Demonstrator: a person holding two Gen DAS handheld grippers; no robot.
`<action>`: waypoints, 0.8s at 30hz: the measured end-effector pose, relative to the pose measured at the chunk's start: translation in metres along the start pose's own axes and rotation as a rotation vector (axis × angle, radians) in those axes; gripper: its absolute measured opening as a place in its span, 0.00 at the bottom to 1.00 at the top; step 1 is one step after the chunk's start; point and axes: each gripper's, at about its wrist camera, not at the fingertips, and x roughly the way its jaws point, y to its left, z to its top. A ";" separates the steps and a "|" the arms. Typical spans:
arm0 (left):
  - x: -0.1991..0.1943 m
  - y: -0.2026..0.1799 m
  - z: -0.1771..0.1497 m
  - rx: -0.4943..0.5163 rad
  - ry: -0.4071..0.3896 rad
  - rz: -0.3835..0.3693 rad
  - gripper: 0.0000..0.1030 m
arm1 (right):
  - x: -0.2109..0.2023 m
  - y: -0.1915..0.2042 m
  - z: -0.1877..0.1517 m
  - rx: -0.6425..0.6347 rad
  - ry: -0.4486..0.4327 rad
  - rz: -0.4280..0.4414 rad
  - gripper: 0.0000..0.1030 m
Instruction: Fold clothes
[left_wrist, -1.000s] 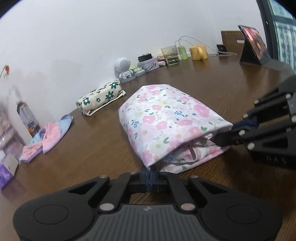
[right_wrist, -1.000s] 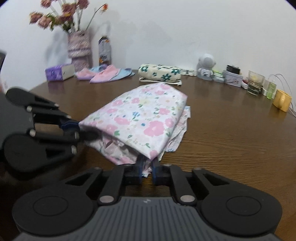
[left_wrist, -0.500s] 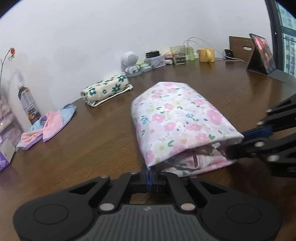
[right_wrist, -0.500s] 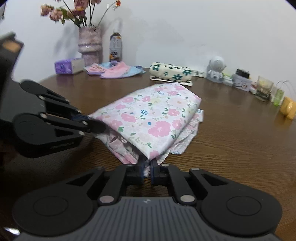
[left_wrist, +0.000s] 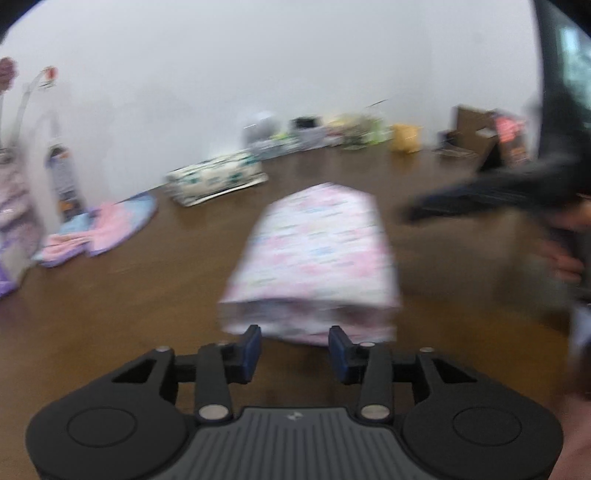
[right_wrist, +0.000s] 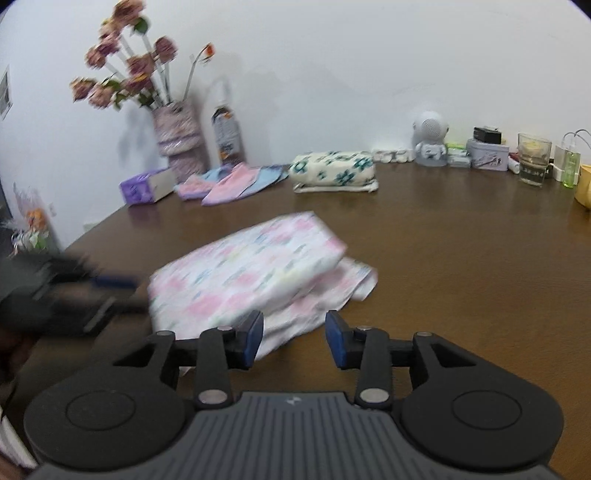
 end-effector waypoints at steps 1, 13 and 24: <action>-0.001 -0.007 0.002 0.006 -0.008 -0.022 0.46 | 0.007 -0.006 0.008 0.001 -0.006 0.007 0.38; 0.040 -0.033 0.010 -0.037 0.075 -0.009 0.11 | 0.096 -0.057 0.063 0.091 0.077 0.239 0.31; 0.026 0.023 0.001 -0.041 0.108 0.206 0.15 | 0.059 -0.053 0.027 0.141 0.110 0.333 0.10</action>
